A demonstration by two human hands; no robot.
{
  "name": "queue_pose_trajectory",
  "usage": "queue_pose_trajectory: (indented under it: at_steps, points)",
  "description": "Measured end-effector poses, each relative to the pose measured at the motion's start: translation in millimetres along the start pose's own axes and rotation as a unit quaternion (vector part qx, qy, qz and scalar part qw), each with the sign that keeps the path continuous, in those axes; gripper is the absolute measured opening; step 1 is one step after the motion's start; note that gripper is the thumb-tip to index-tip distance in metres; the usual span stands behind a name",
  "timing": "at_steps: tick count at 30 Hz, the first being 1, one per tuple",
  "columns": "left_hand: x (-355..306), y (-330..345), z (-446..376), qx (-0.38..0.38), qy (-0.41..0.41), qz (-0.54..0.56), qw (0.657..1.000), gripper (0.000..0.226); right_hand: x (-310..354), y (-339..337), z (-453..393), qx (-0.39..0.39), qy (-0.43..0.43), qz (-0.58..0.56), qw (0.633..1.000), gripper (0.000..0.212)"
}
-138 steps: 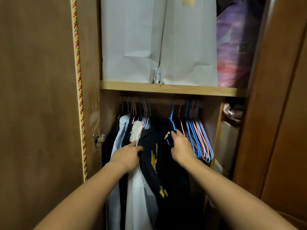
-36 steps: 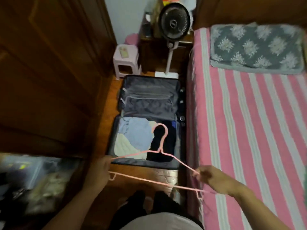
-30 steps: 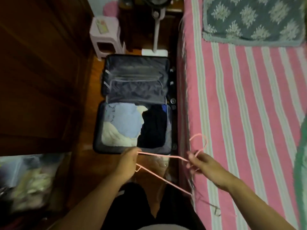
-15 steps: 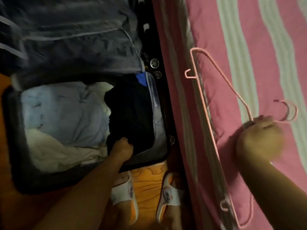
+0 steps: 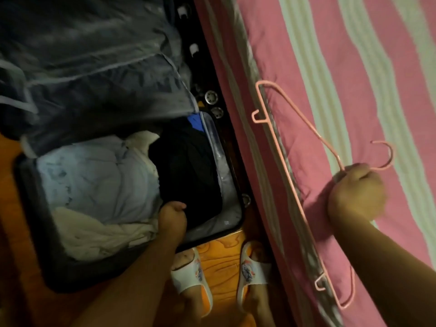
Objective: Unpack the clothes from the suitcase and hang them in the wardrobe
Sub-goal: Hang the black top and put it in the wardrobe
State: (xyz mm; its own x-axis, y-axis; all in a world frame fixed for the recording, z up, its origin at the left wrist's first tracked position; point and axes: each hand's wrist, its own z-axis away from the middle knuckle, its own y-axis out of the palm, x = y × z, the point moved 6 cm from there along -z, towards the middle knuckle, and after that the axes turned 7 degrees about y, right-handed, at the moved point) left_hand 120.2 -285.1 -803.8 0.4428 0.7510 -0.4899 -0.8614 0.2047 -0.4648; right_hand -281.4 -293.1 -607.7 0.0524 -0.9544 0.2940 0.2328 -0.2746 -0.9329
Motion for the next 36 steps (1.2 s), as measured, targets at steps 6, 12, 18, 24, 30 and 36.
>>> queue_pose_trajectory:
  at_steps: [6, 12, 18, 24, 30, 36]
  points:
    - [-82.0, -140.4, 137.2, -0.050, 0.059, -0.034, 0.996, 0.025, 12.6, -72.6, 48.5, 0.265, 0.024, -0.160, 0.950, 0.037]
    - [-222.8, -270.5, 261.5, -0.053, 0.197, -0.047, 0.978, 0.029, -2.0, -227.3, 111.3, 0.273, -0.011, -0.210, 0.939, 0.027]
    - [-327.1, -301.3, 394.2, 0.025, 0.335, -0.068, 0.940, 0.038, -43.9, -335.9, 120.3, 0.300, -0.038, -0.251, 0.919, 0.025]
    - [-441.8, -292.2, 550.0, 0.078, 0.405, 0.117, 0.903, 0.032, -60.6, -429.1, 103.1, 0.335, -0.089, -0.292, 0.891, 0.024]
    - [-516.4, -257.4, 681.9, 0.137, 0.402, 0.266, 0.865, 0.032, -35.3, -533.8, 123.5, 0.360, -0.222, -0.289, 0.859, 0.025]
    - [-568.6, -219.5, 818.0, 0.222, 0.391, 0.409, 0.794, 0.030, -24.2, -612.6, 159.0, 0.307, -0.305, -0.274, 0.859, 0.072]
